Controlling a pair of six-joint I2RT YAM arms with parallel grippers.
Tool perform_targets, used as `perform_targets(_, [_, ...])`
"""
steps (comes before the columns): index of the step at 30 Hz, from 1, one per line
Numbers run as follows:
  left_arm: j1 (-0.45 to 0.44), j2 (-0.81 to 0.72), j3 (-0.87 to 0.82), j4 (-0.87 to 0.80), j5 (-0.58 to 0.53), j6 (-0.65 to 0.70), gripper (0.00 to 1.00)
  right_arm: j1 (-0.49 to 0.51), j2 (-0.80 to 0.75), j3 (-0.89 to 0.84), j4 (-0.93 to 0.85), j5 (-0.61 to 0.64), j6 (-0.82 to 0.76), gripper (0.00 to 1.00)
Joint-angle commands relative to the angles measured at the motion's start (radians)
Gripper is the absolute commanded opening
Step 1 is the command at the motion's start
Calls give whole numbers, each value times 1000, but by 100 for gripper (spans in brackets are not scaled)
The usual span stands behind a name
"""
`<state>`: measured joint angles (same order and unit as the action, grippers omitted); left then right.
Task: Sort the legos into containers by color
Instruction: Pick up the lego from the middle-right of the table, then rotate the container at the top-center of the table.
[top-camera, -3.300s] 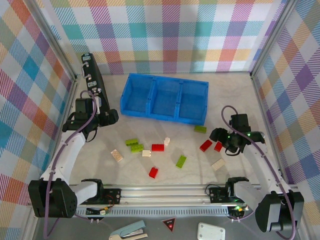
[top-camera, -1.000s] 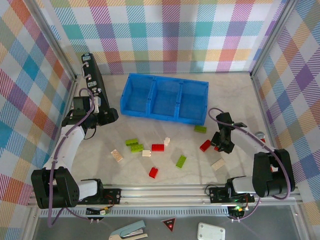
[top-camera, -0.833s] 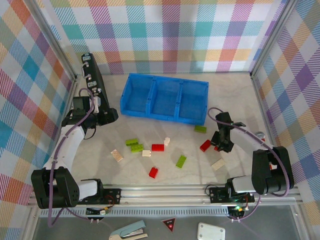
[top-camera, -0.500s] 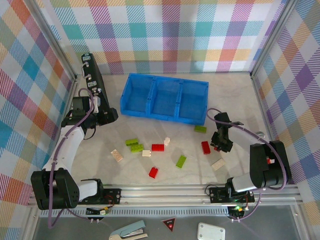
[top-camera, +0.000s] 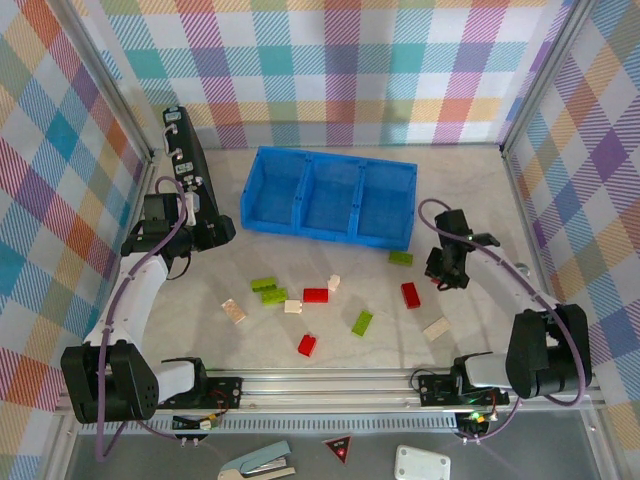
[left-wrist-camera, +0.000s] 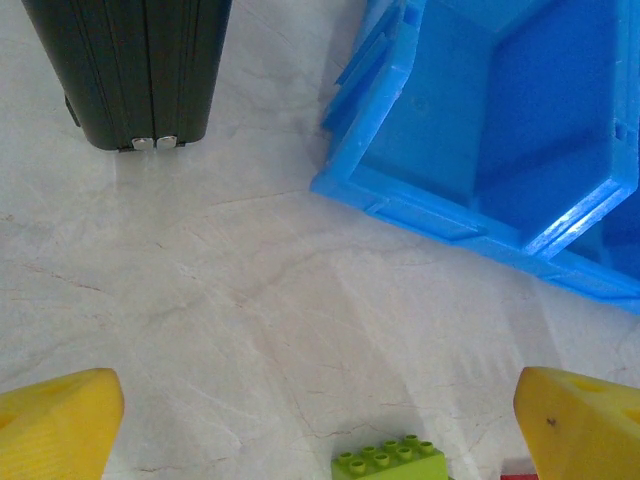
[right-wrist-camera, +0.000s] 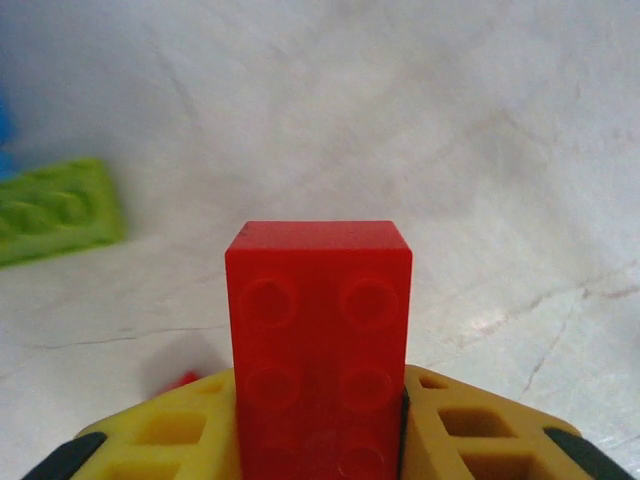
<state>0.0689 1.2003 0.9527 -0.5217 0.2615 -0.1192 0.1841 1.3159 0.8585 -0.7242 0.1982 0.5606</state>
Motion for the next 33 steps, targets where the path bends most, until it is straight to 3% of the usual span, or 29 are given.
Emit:
perform_targets(1, [18, -13, 20, -5, 10, 0, 100, 16, -19, 89, -59, -70, -90, 33])
perform_targets(10, [19, -3, 20, -6, 14, 0, 100, 90, 134, 337, -76, -223, -225, 24])
perform_targets(17, [18, 5, 18, -9, 12, 2, 100, 124, 299, 481, -89, -301, -323, 23])
perform_targets(27, [17, 16, 24, -14, 23, 3, 100, 99, 454, 591, -177, -61, -423, 23])
perform_targets(33, [18, 13, 21, -11, 27, 3, 100, 47, 501, 649, -197, 14, -464, 23])
